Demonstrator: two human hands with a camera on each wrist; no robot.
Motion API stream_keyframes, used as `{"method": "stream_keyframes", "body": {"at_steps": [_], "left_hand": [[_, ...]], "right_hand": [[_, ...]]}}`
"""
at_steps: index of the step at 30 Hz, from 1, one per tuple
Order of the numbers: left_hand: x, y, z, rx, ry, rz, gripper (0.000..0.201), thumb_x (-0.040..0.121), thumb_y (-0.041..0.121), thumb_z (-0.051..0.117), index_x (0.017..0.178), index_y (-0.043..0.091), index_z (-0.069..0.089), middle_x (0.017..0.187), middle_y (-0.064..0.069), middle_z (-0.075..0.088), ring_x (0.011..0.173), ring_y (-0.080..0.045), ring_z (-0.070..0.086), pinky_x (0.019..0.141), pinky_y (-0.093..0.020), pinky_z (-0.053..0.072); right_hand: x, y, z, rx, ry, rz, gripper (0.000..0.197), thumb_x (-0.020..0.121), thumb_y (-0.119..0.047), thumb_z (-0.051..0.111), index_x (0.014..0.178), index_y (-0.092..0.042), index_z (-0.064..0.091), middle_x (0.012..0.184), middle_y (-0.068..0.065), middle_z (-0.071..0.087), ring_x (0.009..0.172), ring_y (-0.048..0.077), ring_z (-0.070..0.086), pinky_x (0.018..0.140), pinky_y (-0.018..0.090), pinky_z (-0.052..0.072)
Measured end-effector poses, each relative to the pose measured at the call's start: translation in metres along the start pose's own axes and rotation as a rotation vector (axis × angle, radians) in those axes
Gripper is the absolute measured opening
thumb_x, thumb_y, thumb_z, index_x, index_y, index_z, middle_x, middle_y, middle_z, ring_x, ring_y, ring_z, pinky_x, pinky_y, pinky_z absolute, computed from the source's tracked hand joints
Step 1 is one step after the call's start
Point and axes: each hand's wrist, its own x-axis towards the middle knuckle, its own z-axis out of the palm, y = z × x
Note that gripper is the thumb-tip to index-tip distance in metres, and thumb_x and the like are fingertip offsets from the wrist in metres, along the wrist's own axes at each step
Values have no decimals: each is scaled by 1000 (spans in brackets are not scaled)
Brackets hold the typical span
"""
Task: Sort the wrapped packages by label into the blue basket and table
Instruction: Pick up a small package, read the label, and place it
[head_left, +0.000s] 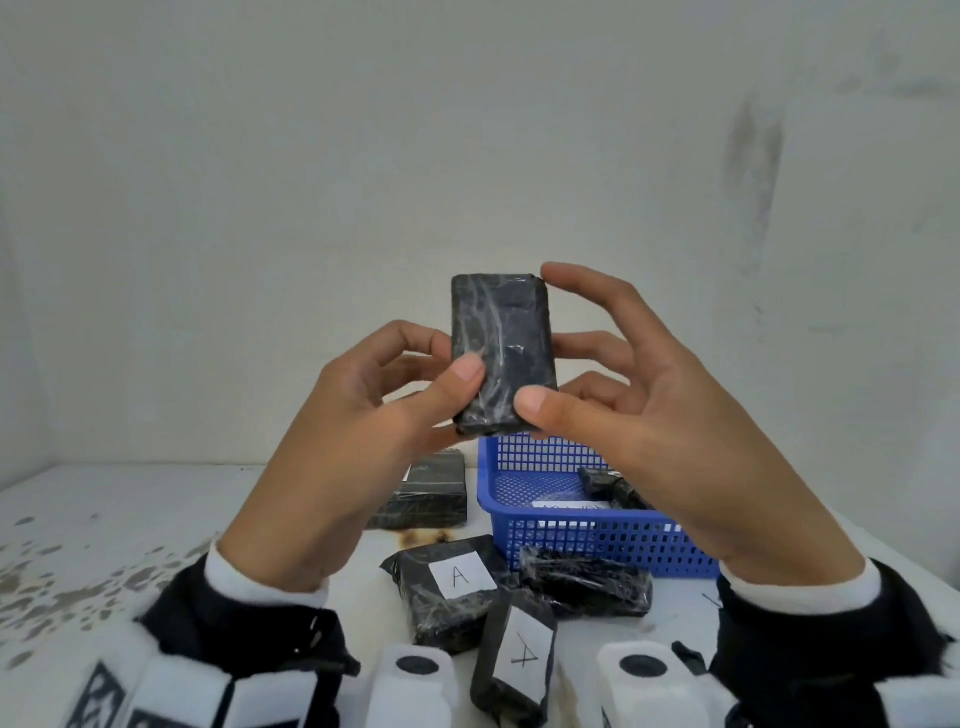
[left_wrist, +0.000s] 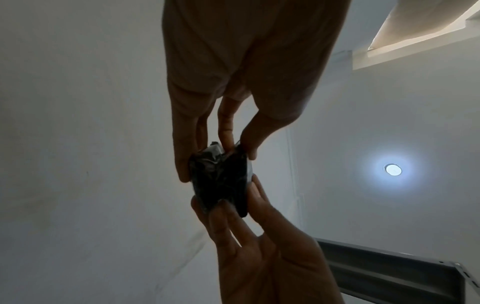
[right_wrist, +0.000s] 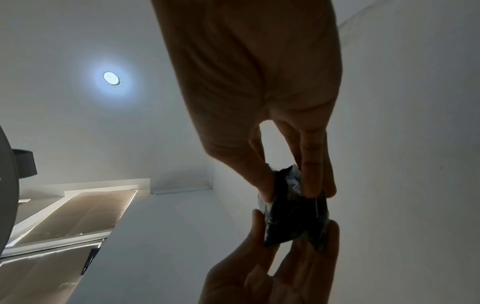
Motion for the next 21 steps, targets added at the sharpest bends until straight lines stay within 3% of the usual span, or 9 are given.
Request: {"method": "stream_keyframes", "body": {"at_steps": [4,7,10,12,14,18,21], "left_hand": [[-1,1,0,22,19,25,26,67,26,70,81,6,59,80,-5,70,71,-17,69,69,-26,59],[-1,1,-1,19,9,-54,49,67,28,85,104,10,59,91,-10,75,81,-22,73,72,-35,61],[-2,5,-1,35,2,-66,56,69,30,82,119,20,58,96,-14,74,89,-26,73,70,-38,61],[-3,7,0,52,3,-45,55,66,31,73,119,24,60,95,-14,74,87,-25,73,70,-37,61],[-4,7,2,97,-16,-31,51,71,33,80,118,29,60,94,-10,75,85,-22,74,75,-36,61],[-4,6,3,166,-19,-32,49,72,39,79,116,30,60,88,-7,77,81,-22,73,79,-35,55],[-4,6,4,182,-32,-17,41,75,38,77,112,29,60,84,-6,77,77,-22,72,74,-32,55]], "right_hand": [[2,2,0,-6,10,34,65,82,-25,77,138,-44,47,107,-4,75,87,15,75,89,33,57],[2,-1,-2,-7,16,37,59,84,-18,75,134,-40,51,98,-3,77,79,17,75,83,29,58],[1,-4,-3,-26,9,47,60,79,-32,76,132,-46,52,98,-5,77,79,16,75,81,27,58],[1,-4,-3,-47,5,52,64,74,-39,75,133,-47,52,101,-5,76,82,17,76,86,34,58],[1,-3,-3,-58,9,49,60,78,-34,77,133,-45,55,101,-4,76,83,18,76,88,39,59],[0,-3,-4,-60,0,50,52,79,-37,75,127,-46,59,97,-3,76,79,18,75,85,37,59],[0,-3,-4,-71,3,44,46,82,-35,74,123,-48,60,96,-3,76,78,20,75,85,39,60]]}}
